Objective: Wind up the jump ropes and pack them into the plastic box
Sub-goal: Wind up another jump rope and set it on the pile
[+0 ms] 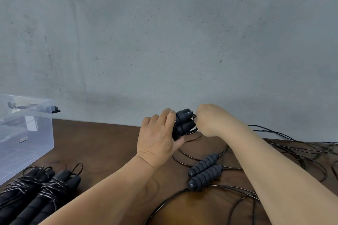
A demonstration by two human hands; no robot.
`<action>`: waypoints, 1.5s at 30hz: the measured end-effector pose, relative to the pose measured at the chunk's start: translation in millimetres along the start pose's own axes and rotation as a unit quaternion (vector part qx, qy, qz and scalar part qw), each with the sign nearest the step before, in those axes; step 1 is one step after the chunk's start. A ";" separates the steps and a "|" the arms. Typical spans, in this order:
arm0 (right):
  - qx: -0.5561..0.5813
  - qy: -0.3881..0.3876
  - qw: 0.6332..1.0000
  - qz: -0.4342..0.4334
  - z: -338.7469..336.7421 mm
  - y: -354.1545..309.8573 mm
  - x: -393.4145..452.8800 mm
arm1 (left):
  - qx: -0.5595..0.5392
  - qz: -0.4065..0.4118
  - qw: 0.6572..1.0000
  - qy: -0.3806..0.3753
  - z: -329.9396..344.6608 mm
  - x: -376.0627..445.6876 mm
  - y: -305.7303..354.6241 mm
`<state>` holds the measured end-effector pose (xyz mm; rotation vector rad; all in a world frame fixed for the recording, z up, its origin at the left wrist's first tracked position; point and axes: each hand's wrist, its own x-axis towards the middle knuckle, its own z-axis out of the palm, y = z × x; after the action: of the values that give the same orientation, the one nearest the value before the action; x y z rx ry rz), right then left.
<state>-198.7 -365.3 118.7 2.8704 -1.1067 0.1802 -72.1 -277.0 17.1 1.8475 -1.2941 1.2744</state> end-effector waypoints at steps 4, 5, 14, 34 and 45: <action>-0.014 -0.021 0.999 -0.040 -1.8 2.9 0.2 | -0.004 0.012 1.000 -0.001 -0.3 -4.6 -1.9; -0.018 -0.026 0.998 -0.050 -1.6 3.6 -0.1 | -0.008 0.010 1.000 -0.001 -0.5 -6.4 -1.9; 0.336 -0.074 0.934 -0.094 13.6 19.1 -4.4 | -0.012 0.019 1.000 0.000 -4.8 -10.0 -17.6; 0.635 -0.003 0.771 -0.048 37.8 17.1 1.8 | -0.153 -0.059 0.984 -0.071 -16.5 -4.8 -17.9; 0.632 -0.036 0.772 -0.062 37.1 30.4 5.3 | -0.228 -0.104 0.959 -0.136 -17.6 -7.0 -17.4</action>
<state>-212.0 -394.9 83.1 4.0635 -0.9794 1.2588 -63.6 -252.8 19.3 1.7957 -1.3511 0.5639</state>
